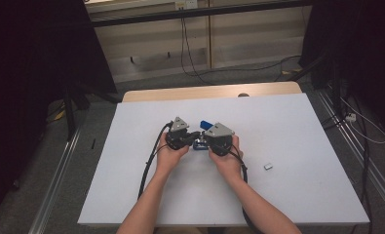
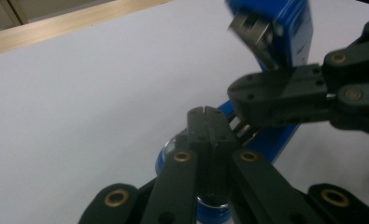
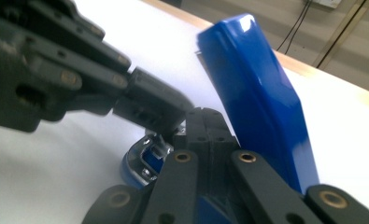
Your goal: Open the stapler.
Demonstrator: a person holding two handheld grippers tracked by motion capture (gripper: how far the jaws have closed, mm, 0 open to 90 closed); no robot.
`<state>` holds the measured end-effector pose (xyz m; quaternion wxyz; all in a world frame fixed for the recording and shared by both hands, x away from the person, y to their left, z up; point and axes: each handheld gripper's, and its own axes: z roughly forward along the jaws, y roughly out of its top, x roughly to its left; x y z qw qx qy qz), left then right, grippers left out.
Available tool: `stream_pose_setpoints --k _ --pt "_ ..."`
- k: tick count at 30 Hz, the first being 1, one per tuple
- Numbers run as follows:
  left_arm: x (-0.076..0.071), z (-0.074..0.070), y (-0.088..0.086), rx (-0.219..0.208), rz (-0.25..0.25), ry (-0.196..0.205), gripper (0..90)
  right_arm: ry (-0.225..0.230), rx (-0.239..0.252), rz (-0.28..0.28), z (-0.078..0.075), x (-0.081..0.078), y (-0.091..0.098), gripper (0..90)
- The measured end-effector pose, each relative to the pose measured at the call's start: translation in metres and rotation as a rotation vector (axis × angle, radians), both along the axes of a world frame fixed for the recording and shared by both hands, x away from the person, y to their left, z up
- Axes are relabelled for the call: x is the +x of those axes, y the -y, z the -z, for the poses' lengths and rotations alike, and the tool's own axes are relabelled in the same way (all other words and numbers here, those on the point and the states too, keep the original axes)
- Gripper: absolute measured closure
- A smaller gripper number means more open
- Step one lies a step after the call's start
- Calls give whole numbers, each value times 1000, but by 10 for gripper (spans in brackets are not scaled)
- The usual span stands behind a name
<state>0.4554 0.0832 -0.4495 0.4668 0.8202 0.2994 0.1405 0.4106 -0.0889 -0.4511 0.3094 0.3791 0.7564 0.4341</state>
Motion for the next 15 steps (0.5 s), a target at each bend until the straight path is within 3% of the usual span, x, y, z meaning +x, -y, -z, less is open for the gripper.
stream_pose_setpoints --k 7,10,15 --pt "0 4 1 17 -1 1 900 14 5 30 -8 0 8 900" --pt "0 6 -1 0 5 -6 900 18 2 40 -9 -2 10 900" --pt "-1 6 0 10 4 9 900 23 2 62 -12 -3 16 900"
